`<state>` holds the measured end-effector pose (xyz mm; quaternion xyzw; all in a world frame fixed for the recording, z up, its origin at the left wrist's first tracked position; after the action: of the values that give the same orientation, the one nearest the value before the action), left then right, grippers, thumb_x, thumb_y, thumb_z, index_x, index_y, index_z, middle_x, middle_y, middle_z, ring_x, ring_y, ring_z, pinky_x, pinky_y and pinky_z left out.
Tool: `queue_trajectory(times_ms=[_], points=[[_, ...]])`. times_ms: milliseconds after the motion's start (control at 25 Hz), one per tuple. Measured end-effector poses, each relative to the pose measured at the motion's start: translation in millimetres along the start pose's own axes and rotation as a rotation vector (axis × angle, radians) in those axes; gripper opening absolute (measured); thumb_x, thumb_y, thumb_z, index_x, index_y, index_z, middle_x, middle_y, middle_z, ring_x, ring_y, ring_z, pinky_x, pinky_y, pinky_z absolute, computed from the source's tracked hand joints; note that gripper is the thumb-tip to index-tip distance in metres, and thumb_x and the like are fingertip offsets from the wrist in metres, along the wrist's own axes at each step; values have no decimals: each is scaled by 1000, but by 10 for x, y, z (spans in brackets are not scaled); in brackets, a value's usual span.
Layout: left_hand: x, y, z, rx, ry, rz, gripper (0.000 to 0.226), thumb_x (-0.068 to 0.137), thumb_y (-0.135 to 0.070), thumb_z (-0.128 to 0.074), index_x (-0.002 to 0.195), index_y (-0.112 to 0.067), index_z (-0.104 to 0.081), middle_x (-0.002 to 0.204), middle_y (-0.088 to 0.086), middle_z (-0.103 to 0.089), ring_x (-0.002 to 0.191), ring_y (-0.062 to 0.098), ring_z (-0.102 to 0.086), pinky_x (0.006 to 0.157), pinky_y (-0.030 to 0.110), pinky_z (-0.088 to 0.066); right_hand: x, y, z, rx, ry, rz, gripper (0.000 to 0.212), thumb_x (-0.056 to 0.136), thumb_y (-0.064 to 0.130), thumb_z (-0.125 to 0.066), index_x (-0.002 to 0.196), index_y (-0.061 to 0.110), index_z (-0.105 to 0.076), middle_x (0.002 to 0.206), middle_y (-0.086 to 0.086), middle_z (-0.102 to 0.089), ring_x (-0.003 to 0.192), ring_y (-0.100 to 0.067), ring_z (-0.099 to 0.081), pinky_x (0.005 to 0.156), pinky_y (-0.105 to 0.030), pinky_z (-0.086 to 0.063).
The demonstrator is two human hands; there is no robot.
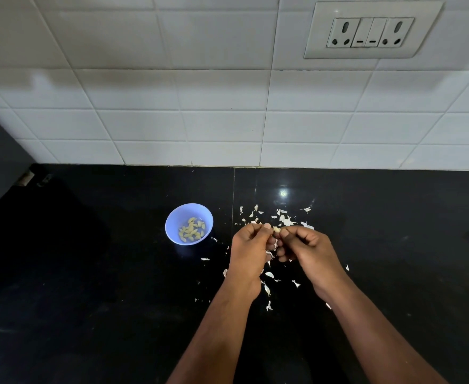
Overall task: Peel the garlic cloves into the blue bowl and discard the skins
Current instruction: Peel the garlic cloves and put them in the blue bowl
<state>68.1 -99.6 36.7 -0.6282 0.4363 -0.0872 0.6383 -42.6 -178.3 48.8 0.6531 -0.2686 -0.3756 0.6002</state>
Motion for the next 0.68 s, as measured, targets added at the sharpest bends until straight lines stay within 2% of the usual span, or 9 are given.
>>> queue_trajectory(times_ms=[120, 240, 280, 360, 440, 560, 680], points=[[31, 59, 27, 121, -31, -17, 27, 106, -29, -52, 92, -10, -65, 68, -6, -61, 74, 13, -59, 82, 43, -56, 29, -11, -1, 57, -53, -31, 18, 103, 11, -62, 98, 3, -77, 81, -8, -71, 70, -17, -66, 67, -30, -58], [42, 69, 102, 252, -41, -99, 51, 102, -55, -58, 87, -7, -65, 65, -4, -57, 68, 13, -53, 71, 40, -51, 29, 4, 2, 73, -66, -49, 16, 102, 13, -64, 101, 5, -78, 83, -6, -72, 71, -17, -67, 66, -29, -59], [41, 62, 130, 265, -54, -127, 52, 98, -60, -62, 82, -10, -64, 66, -4, -57, 67, 13, -53, 70, 40, -52, 29, 4, 9, 68, -77, -56, 16, 102, 13, -65, 100, 4, -78, 82, -7, -71, 69, -16, -67, 64, -27, -59], [26, 14, 162, 267, -68, -194, 32, 95, -55, -68, 86, -25, -69, 75, -12, -66, 74, 10, -62, 76, 44, -60, 36, -12, 25, 50, -107, -76, 17, 101, 13, -65, 98, 1, -77, 79, -10, -70, 65, -16, -67, 61, -25, -58], [-2, -54, 124, 231, -1, -259, 5, 96, -45, -73, 95, -41, -74, 94, -19, -73, 89, 4, -69, 83, 44, -64, 54, -31, 35, 17, -127, -87, 18, 101, 13, -66, 94, 1, -77, 77, -12, -70, 65, -18, -68, 60, -26, -58], [-7, -64, 78, 265, 44, -346, 5, 94, -30, -78, 96, -35, -80, 100, -16, -76, 94, 6, -72, 80, 38, -64, 62, -44, 6, -32, -116, -90, 18, 99, 11, -66, 88, 1, -77, 72, -10, -72, 65, -19, -68, 61, -30, -60], [12, 3, 91, 196, -50, -270, 5, 95, -22, -77, 94, -24, -81, 91, -8, -78, 82, 11, -75, 63, 31, -63, 73, -79, -18, -107, -120, -99, 20, 97, 11, -66, 82, 4, -77, 66, -9, -70, 60, -20, -67, 63, -37, -62]])
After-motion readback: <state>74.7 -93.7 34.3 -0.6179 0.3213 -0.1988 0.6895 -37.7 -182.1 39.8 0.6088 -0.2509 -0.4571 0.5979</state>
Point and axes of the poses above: each hand's wrist, its own x-axis towards the middle knuckle, its own z-axis out of the back of the hand, y = z × x, the point moved 5 cm from there along x, towards the middle knuckle
